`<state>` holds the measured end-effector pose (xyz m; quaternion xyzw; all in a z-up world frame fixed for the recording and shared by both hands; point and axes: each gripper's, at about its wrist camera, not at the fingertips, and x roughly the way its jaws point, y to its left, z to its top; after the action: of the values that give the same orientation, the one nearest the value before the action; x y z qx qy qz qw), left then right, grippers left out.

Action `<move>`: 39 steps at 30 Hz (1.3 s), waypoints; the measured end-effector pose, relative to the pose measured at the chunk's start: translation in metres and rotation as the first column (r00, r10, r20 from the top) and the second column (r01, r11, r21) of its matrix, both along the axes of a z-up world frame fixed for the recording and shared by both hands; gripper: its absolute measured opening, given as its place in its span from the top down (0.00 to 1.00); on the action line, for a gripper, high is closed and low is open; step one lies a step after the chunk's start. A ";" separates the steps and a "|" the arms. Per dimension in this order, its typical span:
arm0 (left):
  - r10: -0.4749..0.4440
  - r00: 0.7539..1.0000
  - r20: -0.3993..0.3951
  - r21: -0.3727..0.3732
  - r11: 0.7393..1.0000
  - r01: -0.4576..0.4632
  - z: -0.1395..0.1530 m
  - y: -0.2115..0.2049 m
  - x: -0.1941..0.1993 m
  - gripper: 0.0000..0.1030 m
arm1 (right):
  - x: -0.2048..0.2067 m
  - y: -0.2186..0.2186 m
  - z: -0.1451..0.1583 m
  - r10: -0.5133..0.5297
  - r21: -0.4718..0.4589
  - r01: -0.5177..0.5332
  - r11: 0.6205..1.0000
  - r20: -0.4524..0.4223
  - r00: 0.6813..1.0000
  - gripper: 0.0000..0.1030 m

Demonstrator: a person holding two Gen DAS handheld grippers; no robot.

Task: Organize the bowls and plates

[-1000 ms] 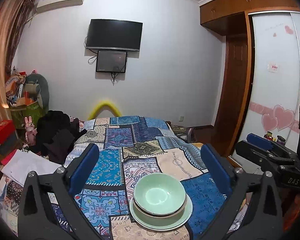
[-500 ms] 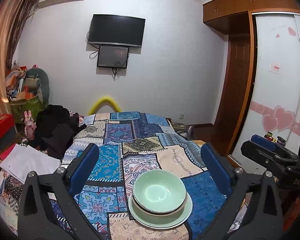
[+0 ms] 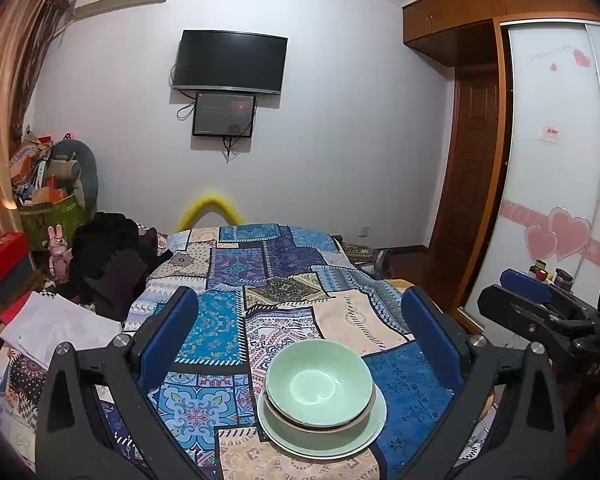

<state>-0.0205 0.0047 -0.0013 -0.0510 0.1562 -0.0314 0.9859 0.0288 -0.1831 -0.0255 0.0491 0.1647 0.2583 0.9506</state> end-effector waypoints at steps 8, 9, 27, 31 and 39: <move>-0.007 1.000 -0.002 0.000 1.000 0.007 0.002 0.000 0.002 0.00 | 0.001 0.001 0.001 -0.001 0.000 0.001 1.000 0.002 1.000 0.00; -0.008 1.000 -0.002 0.000 1.000 0.008 0.002 0.000 0.002 0.00 | 0.000 0.001 0.001 -0.001 0.000 0.001 1.000 0.002 1.000 0.00; -0.013 1.000 -0.004 -0.003 1.000 0.013 0.003 0.000 0.002 0.00 | 0.001 0.001 0.003 -0.001 0.000 0.001 1.000 0.003 1.000 0.00; -0.015 1.000 -0.005 -0.003 1.000 0.015 0.003 -0.001 0.003 0.00 | 0.001 0.001 0.003 0.000 -0.001 0.000 1.000 0.004 1.000 0.00; -0.022 1.000 0.000 -0.006 1.000 0.022 0.002 -0.002 0.003 0.00 | 0.002 0.000 0.005 0.000 0.003 0.000 1.000 0.005 1.000 0.00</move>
<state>-0.0178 0.0030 0.0003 -0.0520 0.1568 -0.0428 0.9853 0.0313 -0.1827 -0.0209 0.0498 0.1619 0.2589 0.9510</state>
